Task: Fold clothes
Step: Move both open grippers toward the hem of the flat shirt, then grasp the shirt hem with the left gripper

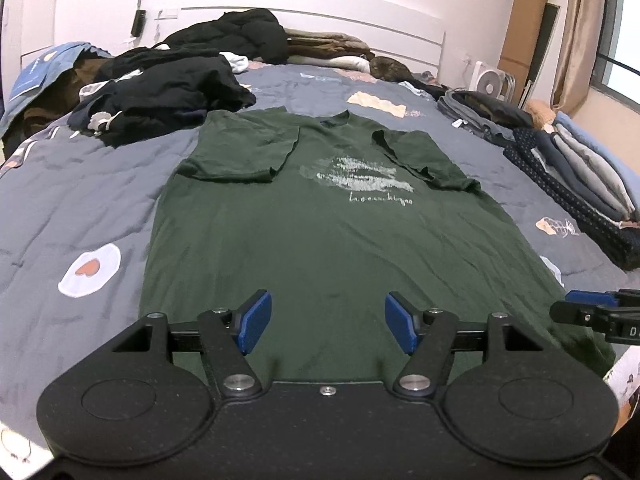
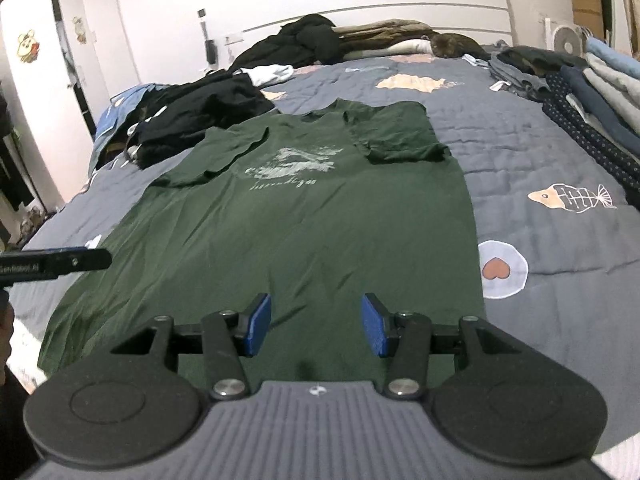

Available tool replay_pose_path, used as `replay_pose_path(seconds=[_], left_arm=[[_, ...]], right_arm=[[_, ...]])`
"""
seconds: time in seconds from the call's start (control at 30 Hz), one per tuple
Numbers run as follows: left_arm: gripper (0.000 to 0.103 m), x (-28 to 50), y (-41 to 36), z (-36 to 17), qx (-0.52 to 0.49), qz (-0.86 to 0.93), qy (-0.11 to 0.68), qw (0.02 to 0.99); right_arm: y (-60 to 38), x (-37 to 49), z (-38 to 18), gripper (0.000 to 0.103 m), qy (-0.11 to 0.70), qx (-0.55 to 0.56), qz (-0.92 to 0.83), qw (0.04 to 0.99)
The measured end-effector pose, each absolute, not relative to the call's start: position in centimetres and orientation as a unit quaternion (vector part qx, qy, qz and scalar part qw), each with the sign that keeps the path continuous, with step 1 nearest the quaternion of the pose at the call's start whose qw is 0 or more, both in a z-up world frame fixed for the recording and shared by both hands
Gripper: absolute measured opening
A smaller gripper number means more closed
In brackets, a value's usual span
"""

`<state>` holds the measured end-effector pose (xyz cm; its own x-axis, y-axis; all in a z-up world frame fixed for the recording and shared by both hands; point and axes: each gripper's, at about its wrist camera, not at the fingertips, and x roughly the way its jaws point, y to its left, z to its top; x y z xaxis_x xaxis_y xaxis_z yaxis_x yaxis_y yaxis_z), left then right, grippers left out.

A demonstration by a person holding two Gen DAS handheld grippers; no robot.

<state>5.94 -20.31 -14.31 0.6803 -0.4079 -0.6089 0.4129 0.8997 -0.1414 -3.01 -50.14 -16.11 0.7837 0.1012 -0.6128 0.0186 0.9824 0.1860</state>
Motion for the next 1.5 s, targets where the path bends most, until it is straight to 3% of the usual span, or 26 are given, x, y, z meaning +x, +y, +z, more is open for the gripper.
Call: replay_pose_path(seconds=[0.37, 0.5, 1.5], left_arm=[[0.063, 3.3, -18.4, -14.0, -0.002, -0.192, 0.332, 0.924], [0.074, 2.4, -17.5, -13.8, -0.002, -0.182, 0.329, 0.927], [0.072, 1.8, -6.4, -17.9, -0.149, -0.024, 0.445, 0.883]], right_arm=[[-51.7, -6.2, -15.8, 0.05, 0.323, 0.092, -0.011, 0.942], [-51.6, -6.9, -16.0, 0.05, 0.327, 0.092, -0.009, 0.941], [-53.9, -9.2, -17.5, 0.051, 0.348, 0.123, -0.07, 0.927]])
